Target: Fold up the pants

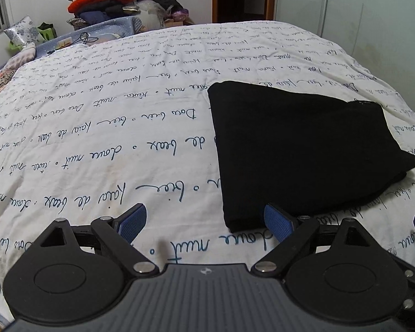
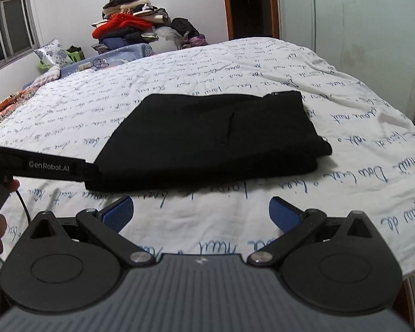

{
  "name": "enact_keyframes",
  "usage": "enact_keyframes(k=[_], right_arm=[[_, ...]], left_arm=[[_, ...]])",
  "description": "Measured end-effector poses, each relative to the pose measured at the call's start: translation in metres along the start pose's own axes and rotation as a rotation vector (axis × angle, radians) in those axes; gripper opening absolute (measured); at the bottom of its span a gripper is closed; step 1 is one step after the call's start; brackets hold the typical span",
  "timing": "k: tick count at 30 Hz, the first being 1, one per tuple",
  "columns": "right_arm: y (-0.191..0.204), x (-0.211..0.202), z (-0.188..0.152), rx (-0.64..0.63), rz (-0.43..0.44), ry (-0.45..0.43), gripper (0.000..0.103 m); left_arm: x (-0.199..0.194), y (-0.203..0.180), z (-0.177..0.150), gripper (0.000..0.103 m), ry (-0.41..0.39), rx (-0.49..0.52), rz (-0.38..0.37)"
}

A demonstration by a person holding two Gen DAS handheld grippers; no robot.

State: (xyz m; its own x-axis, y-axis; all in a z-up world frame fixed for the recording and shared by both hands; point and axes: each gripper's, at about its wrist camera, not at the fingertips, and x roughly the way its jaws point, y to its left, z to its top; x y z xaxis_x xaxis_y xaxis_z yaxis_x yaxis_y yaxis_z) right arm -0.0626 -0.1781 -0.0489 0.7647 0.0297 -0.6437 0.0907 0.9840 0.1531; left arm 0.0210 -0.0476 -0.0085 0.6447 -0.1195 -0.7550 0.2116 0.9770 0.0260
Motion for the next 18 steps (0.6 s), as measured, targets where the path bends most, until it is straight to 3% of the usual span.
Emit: enact_keyframes(k=[18], right_arm=[[-0.0010,-0.0017,-0.0012,-0.034,-0.010,0.006,0.103]], left_arm=[[-0.0002,-0.0021,-0.0002,0.093,0.005,0.014,-0.002]])
